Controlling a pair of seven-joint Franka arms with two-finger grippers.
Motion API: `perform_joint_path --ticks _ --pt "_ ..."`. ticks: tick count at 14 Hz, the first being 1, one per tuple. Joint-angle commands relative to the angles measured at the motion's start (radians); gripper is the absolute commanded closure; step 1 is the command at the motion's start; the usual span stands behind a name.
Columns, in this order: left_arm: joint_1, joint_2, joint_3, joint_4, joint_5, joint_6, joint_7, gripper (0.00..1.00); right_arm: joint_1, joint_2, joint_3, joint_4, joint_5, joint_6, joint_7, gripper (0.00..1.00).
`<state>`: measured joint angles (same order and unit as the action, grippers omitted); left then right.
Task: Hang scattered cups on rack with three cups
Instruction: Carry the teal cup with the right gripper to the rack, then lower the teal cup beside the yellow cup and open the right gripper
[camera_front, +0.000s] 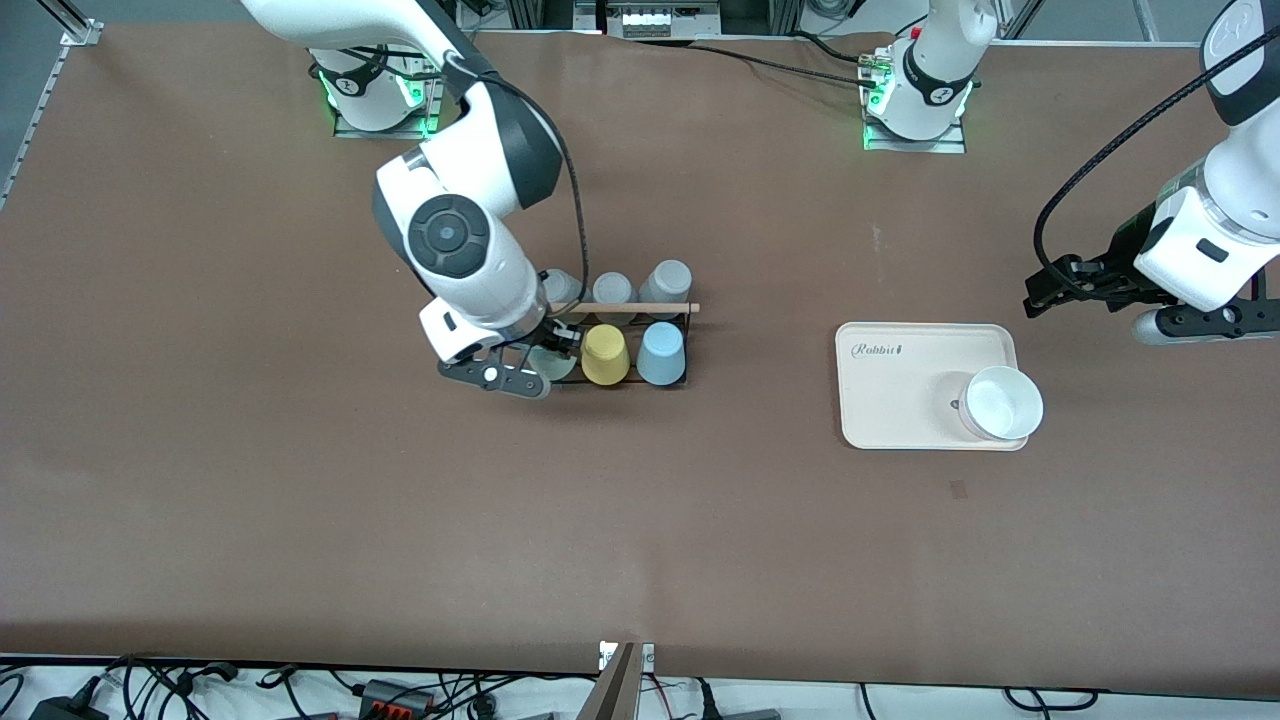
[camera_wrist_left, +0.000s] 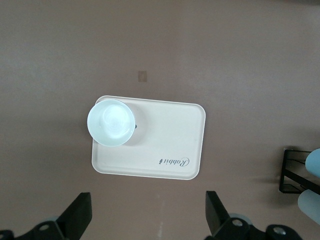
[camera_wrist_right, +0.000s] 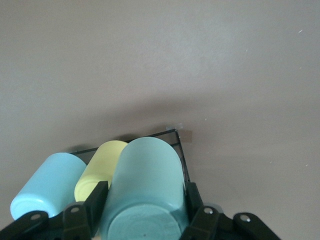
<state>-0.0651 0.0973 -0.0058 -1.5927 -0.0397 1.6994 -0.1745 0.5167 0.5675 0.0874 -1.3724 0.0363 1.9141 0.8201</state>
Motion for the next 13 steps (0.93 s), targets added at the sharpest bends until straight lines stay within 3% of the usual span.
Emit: perform_joint_path --ticks 1,13 --pt "-0.002 -0.027 0.004 -0.024 0.015 0.008 0.018 0.00 0.020 0.028 -0.009 0.038 -0.001 -0.018 0.027 0.73" --pt "-0.002 -0.027 0.004 -0.024 0.014 0.009 0.018 0.00 0.020 0.084 -0.008 0.038 -0.029 -0.018 0.027 0.73"
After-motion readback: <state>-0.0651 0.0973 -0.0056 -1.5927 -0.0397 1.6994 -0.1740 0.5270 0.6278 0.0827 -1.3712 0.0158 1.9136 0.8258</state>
